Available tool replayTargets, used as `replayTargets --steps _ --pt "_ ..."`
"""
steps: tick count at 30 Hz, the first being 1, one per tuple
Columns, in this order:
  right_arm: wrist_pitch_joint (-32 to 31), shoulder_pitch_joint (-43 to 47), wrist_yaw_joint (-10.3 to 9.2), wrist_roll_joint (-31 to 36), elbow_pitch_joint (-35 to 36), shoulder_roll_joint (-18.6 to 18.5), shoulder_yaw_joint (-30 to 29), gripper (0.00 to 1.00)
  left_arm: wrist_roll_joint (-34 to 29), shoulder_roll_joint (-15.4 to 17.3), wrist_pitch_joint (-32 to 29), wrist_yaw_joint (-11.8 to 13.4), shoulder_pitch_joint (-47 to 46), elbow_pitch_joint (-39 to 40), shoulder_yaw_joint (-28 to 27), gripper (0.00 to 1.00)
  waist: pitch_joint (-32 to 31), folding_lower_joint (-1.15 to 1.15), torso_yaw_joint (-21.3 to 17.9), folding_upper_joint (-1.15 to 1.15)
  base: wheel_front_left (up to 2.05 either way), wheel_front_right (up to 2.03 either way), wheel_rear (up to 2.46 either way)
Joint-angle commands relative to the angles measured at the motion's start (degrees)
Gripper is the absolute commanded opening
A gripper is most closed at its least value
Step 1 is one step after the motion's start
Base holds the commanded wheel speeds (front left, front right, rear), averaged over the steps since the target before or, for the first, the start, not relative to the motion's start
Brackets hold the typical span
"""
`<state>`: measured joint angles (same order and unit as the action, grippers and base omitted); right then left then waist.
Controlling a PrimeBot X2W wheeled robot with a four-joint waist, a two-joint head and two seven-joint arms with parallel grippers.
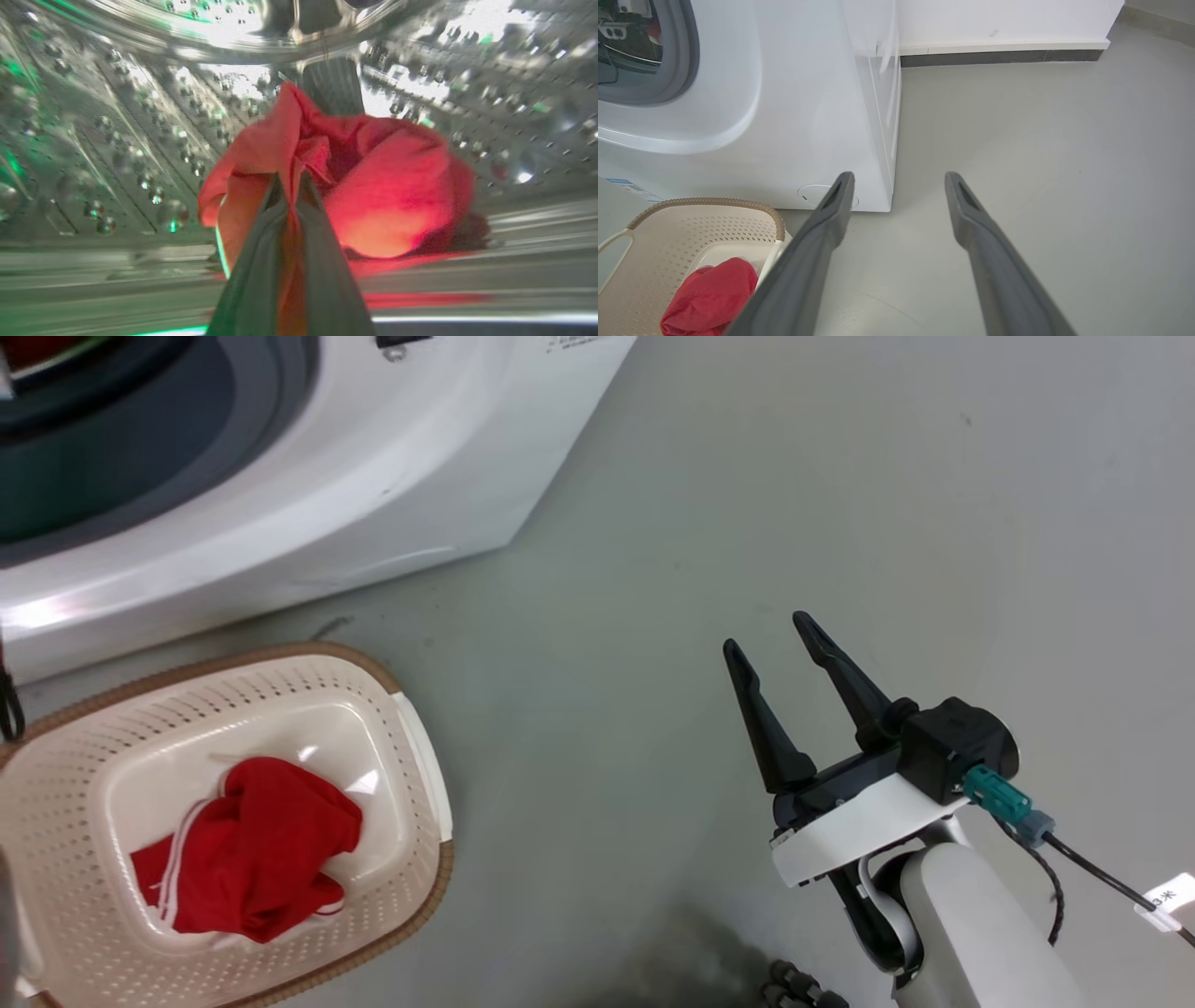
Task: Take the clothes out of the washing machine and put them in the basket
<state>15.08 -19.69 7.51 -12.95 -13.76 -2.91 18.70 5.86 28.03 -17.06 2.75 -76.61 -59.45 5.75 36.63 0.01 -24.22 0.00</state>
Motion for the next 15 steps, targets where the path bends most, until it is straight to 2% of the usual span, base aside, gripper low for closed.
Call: replayTargets --steps 1,8,15 --pt "0.12 0.25 -0.04 0.38 -0.26 0.06 -0.54 1.0 0.52 -0.49 3.55 0.47 2.28 0.89 -0.33 0.0 -2.08 -0.01 1.08 0.0 0.0 0.0 0.0" --pt "0.12 2.51 -0.04 3.14 -1.65 0.05 -2.8 1.0 3.2 -3.29 18.79 0.5 10.69 2.0 -1.63 0.0 -9.9 -0.01 4.09 0.0 0.0 0.0 0.0" --pt "0.12 5.75 -0.04 5.29 -3.19 0.03 -4.87 1.0 5.93 -6.92 28.55 -0.46 18.0 1.11 -2.54 0.0 -17.63 -0.01 7.17 0.0 0.0 0.0 0.0"
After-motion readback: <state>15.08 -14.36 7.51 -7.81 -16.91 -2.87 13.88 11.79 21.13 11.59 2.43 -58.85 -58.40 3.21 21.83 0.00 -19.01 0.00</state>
